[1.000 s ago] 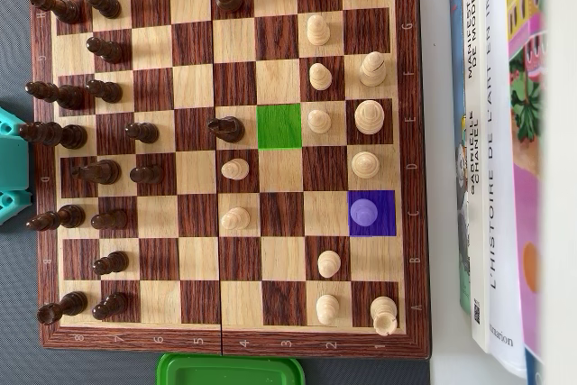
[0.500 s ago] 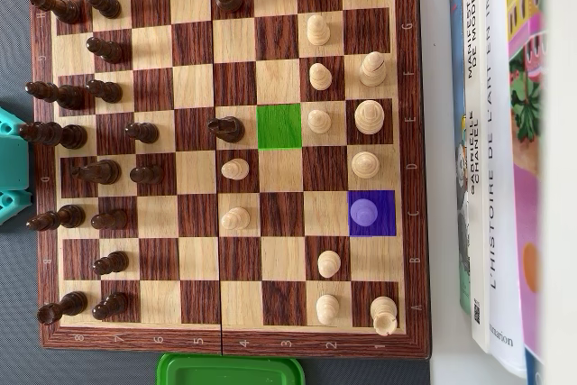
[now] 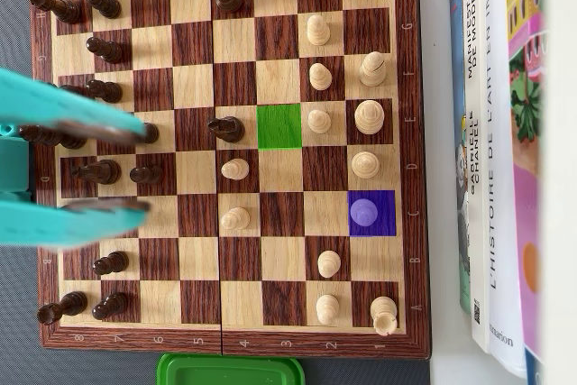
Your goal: Play chess
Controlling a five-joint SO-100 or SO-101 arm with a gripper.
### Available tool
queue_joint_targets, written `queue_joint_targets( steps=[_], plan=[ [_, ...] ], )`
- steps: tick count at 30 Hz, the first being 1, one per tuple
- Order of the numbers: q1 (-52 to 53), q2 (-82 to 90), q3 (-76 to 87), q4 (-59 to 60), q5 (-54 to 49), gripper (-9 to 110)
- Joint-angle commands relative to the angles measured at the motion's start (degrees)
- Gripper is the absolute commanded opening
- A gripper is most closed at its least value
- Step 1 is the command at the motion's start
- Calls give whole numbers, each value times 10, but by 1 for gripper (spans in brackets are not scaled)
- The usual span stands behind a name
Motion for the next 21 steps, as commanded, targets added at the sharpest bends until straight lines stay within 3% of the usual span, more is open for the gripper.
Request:
queue_joint_targets(
  steps=[1,21],
  plan=[
    [5,-47,-77,74,1,16],
    [23,-390,-333,202,4,16]
  ],
)
